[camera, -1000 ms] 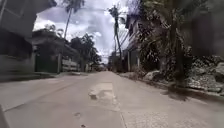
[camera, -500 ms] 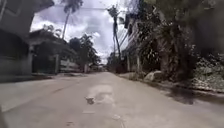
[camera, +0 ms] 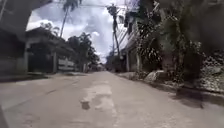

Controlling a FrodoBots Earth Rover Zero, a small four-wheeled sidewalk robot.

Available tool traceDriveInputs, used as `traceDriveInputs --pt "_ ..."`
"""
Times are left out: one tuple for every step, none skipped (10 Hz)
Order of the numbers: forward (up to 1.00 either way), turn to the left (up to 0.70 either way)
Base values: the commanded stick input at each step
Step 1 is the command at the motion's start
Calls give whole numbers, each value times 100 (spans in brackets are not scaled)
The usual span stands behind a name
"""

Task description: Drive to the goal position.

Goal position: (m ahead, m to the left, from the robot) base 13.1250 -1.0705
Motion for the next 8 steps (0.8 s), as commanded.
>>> traceDriveInputs --pt "50 -11" --pt "50 -11" --pt "50 -10" --pt "50 -10" --pt "50 -10" --pt "50 -10" --pt "50 -10" --pt "50 -10"
